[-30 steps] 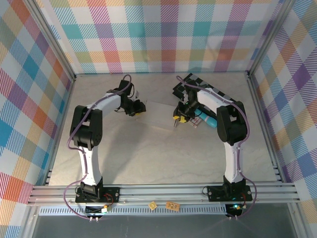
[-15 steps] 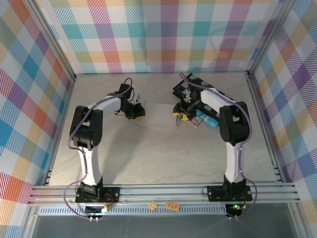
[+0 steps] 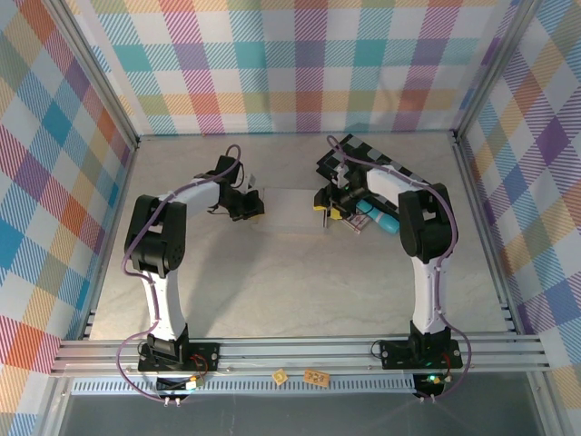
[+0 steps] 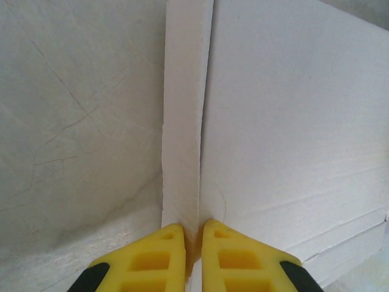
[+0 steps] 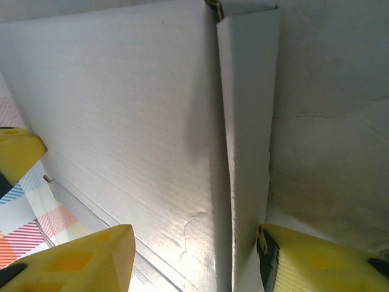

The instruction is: Fold the paper box

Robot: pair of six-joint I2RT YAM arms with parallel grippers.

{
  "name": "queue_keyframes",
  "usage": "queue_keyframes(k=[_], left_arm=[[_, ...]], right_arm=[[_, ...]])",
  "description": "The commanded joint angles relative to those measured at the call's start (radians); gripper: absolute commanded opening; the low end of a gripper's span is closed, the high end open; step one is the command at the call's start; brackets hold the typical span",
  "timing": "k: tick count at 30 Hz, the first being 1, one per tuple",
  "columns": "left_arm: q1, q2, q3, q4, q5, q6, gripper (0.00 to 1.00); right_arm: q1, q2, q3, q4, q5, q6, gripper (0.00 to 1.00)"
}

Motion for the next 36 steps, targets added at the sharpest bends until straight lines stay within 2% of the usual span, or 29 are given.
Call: queue_keyframes(k=[1, 5, 10, 14, 23, 31, 36], left_arm=[[0.012, 0.029, -0.034, -0.093, -0.019, 0.004, 0.08], [0.023, 0.028, -0.04, -0.094, -0.015, 0.009, 0.04], [0.049, 0.02, -0.068, -0.099, 0.009, 0.029, 0.0], [0.073, 0.019, -0.101, -0.099, 0.03, 0.038, 0.0], [0.093, 0.037, -0.124, -0.083, 0.063, 0.033, 0.0], [0.094, 0.043, -0.125, -0.069, 0.068, 0.019, 0.0], [0.1, 0.013, -0.143, -0.002, 0.097, -0.04, 0.01]], right_arm=[[-0.01, -0.044, -0.033, 0.006, -0.002, -0.037, 0.58], [-0.026, -0.04, -0.038, 0.003, -0.008, -0.058, 0.6], [-0.04, -0.014, -0.021, 0.01, -0.086, -0.083, 0.62], [-0.038, 0.025, 0.011, 0.004, -0.17, -0.095, 0.64], [-0.01, 0.077, 0.093, 0.013, -0.223, -0.084, 0.65], [0.023, 0.103, 0.091, 0.117, -0.302, 0.012, 0.6], [0.068, 0.077, 0.033, 0.219, -0.284, 0.124, 0.53]])
